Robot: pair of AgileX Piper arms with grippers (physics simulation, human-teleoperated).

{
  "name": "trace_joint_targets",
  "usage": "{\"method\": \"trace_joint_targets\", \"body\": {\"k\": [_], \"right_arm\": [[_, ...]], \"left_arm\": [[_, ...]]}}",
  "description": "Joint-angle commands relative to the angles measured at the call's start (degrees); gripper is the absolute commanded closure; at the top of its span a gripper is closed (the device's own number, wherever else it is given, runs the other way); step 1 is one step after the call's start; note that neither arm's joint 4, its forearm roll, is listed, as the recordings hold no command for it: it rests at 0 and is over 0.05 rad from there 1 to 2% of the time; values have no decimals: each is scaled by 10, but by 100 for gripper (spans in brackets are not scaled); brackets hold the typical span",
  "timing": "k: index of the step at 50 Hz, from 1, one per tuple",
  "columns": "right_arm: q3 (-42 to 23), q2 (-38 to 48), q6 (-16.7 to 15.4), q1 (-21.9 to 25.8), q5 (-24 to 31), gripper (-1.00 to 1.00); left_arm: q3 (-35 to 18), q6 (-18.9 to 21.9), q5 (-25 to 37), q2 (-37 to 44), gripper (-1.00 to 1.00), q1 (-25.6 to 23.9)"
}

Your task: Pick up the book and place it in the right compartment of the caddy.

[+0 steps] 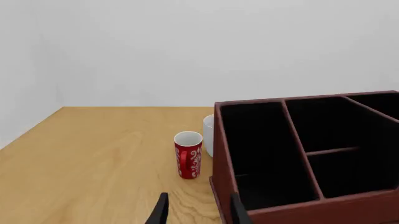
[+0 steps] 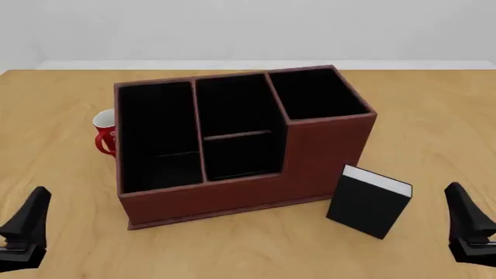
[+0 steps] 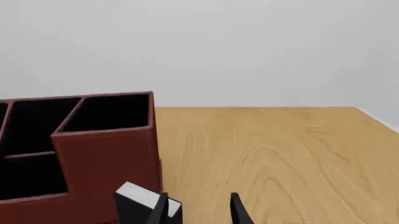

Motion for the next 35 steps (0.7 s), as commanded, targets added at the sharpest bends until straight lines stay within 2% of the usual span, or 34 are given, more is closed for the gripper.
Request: {"method": "trace_joint_targets", "body": {"k": [1,3,7,9,10,11,12,14,16,17,19,20,22,24,26,27,28,29,35], "right_arm": [[-2,-5,-20,8,19,-100],[-4,19,-35,11,5,-100],[-46,24,-23,25,60,-100],[-78,37,-48,33,90,-100],[-91,41,-45,32,101,-100],[-99,69,-60,26,100,-100],[-117,59,-51,32,121,-100],[-135,93,-77,29,129,-100],[-157,90,-71,34,150,-100],[-161,121,-81,33,149,-100],[-174,119,-90,44,164,-100],[-176,143,-124,39,165,-100],[-190,149,-119,45,180,-100],[-196,158,-153,51,193,-100],[-200,179,-168,55,199,-100],[-212,177,-160,61,213,-100],[-212,184,-170,63,215,-100],[-211,191,-196,68,222,-100],[-226,230,-235,88,254,-100]], "left_arm": [[0,0,0,0,-100,0],[0,0,0,0,-100,0],[0,0,0,0,-100,0],[0,0,0,0,-100,0],[0,0,0,0,-100,0],[0,0,0,0,-100,0],[0,0,0,0,-100,0],[0,0,0,0,-100,0],[0,0,0,0,-100,0],[0,0,0,0,-100,0],[0,0,0,0,-100,0],[0,0,0,0,-100,0],[0,0,0,0,-100,0],[0,0,0,0,-100,0],[0,0,0,0,-100,0],[0,0,0,0,-100,0],[0,0,0,0,-100,0],[0,0,0,0,-100,0],[0,0,0,0,-100,0]]}}
